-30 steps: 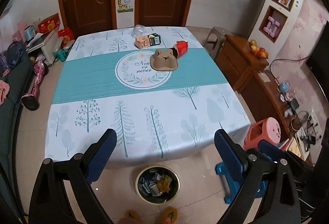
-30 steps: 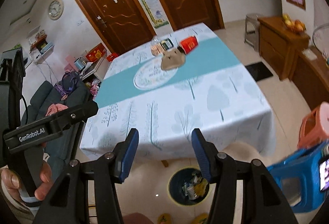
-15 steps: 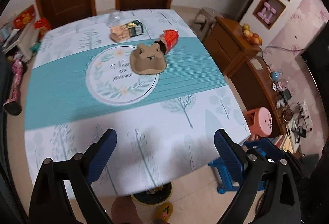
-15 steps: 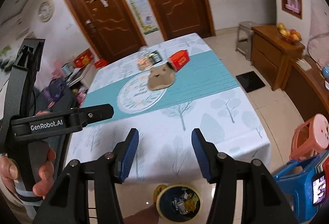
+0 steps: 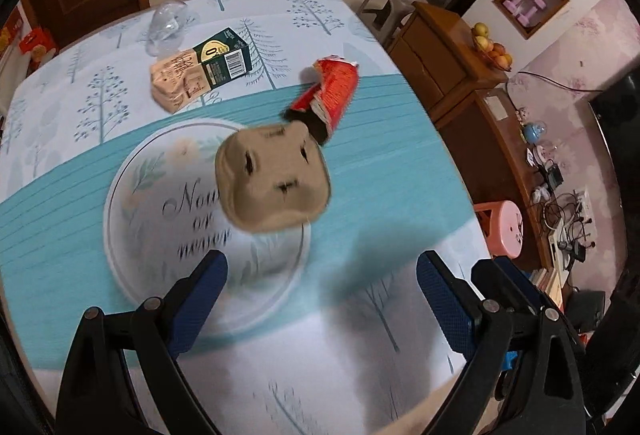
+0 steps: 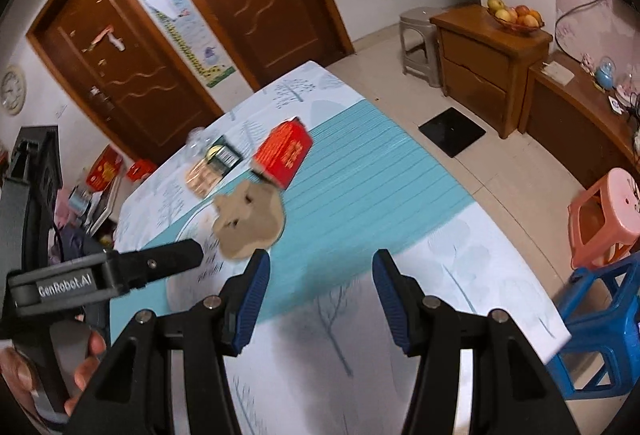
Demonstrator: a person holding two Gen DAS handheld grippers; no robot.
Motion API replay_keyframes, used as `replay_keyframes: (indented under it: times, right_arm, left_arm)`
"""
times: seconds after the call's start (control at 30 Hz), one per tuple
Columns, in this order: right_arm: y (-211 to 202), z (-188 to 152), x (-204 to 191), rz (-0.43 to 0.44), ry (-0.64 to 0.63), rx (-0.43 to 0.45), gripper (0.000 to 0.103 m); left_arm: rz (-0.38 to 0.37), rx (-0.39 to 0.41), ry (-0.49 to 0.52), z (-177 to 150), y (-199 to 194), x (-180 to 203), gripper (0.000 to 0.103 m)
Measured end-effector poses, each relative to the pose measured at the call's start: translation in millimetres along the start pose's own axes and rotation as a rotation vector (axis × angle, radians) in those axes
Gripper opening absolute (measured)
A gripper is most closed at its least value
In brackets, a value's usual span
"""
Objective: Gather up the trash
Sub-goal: 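Grasp the brown egg-carton piece with the left tool while the right tool grasps the red snack box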
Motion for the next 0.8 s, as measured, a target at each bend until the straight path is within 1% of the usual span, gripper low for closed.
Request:
replay_keyframes:
  times: [0.1,0.17,0.3,0.4,0.47,0.57,0.6,0.8]
  right_arm:
    - [15,14,-1,0.0,0.015,-0.006,0.054]
    - [27,22,-3,-0.01,0.014,-0.015,0.054]
    - [43,33,-6,-0.014,0.019,-0.029,0.054]
    - [53,40,-8,-0.016,0.023,-0.039,0.054]
    - [59,44,-9,-0.009,0.03,-0.046,0.054]
    - [65,52,-11,-0.002,0.041,-0.053,0.054]
    - [67,54,-12,-0.001,0.043,-0.054,0.054]
    - [82,71,-18,0.013,0.055,-0.065,0.054]
  left_arm:
    - [0.002,-0.015,-0.033,20,17,-11,0.095]
    - [0.007,-0.027,-0.072,31,29,-21,0.095]
    - [-0.012,-0.046,-0.14,51,50,-36,0.095]
    - [0.007,-0.072,-0.162,63,67,-41,0.094]
    - [0.013,-0.084,-0.159,68,76,-41,0.091]
    - [0.035,-0.108,-0.143,71,88,-41,0.082]
    - [0.038,-0.115,-0.137,71,92,-41,0.077]
    - [0.037,-0.074,-0.107,81,87,-43,0.073]
Point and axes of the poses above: each gripper's, at about its wrist camera, not at the fingertips, and y roughly the way its jaws point, x to its right, z to its top, the point moved 9 cm from there along y, roughly the way its jaws point, and after that the axes turned 13 degrees about -x, right-handed, at the moved point
